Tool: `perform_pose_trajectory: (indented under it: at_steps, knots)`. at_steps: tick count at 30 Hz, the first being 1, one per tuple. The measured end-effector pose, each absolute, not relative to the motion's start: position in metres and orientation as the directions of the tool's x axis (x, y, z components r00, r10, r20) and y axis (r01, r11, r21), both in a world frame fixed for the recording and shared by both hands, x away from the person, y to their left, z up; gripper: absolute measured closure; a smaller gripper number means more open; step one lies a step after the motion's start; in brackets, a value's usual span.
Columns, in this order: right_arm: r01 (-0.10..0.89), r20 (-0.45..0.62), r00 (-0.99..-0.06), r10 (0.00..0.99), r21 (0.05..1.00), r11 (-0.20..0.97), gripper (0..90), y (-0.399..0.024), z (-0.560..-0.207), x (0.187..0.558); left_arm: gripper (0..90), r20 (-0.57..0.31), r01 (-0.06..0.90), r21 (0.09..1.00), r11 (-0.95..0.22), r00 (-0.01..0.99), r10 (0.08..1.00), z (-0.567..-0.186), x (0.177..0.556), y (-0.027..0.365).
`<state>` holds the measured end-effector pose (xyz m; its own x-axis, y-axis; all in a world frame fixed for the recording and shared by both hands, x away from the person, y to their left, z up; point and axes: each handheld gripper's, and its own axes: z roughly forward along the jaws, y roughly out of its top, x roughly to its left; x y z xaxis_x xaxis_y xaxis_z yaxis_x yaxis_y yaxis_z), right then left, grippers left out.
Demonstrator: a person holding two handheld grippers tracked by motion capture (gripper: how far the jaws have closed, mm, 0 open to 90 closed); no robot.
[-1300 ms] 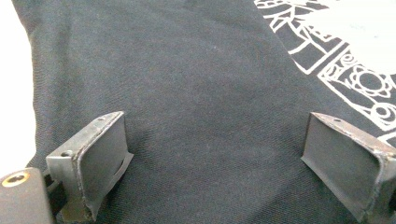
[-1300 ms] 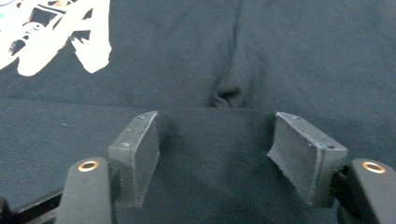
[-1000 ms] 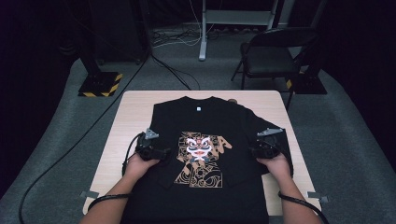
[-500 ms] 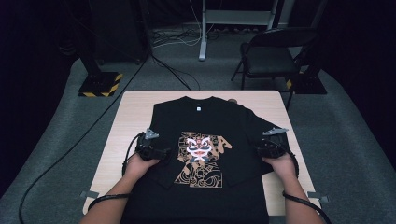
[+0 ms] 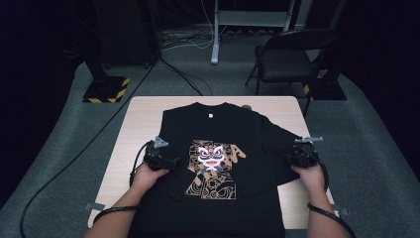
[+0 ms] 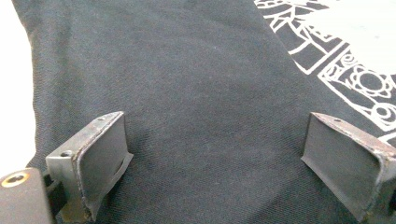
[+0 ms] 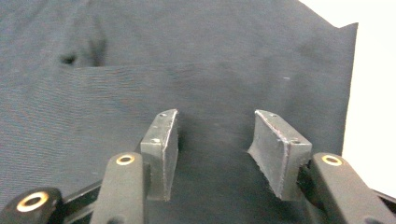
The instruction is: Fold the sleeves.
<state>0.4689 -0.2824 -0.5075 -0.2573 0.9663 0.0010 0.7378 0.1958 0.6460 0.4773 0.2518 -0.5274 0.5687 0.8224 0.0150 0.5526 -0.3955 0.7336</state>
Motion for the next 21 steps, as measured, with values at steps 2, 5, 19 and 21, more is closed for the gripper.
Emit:
perform_pose_trajectory:
  at_steps: [2, 5, 19, 21]
  knots:
    - [0.738, 0.008, -0.246, 0.969, 0.650, 0.182, 50.9, -0.287, -0.508, 0.468, 7.3, 0.015, 0.553, 0.734, -0.395, 0.569, 0.822, -0.527, 0.477, 0.252]
    - [0.738, 0.010, -0.232, 0.973, 0.653, 0.169, 51.9, -0.292, -0.508, 0.468, 7.3, 0.015, 0.553, 0.734, -0.395, 0.569, 0.823, -0.527, 0.477, 0.252]
    - [0.734, -0.023, -0.146, 0.989, 0.668, 0.124, 54.3, -0.310, -0.504, 0.463, 7.3, 0.015, 0.553, 0.734, -0.396, 0.569, 0.822, -0.527, 0.477, 0.252]
    - [0.731, -0.027, -0.132, 0.991, 0.672, 0.115, 54.6, -0.313, -0.502, 0.462, 7.3, 0.015, 0.553, 0.734, -0.396, 0.569, 0.822, -0.527, 0.477, 0.252]
